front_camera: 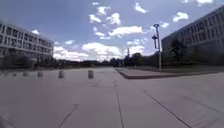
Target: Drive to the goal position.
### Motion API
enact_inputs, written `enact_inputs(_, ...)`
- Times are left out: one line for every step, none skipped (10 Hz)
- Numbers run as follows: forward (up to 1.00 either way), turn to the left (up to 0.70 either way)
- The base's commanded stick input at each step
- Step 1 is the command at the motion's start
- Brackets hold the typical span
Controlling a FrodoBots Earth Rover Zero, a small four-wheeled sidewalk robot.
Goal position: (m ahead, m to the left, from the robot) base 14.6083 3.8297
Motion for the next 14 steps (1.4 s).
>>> enact_inputs(0.70,0.05)
enact_inputs(0.70,0.23)
enact_inputs(0.70,0.35)
enact_inputs(0.70,0.30)
enact_inputs(0.70,0.00)
enact_inputs(0.70,0.00)
enact_inputs(0.70,0.00)
enact_inputs(0.70,0.00)
enact_inputs(0.70,0.00)
enact_inputs(0.70,0.00)
enact_inputs(0.70,0.00)
enact_inputs(0.70,0.00)
enact_inputs(0.70,0.00)
enact_inputs(0.70,0.00)
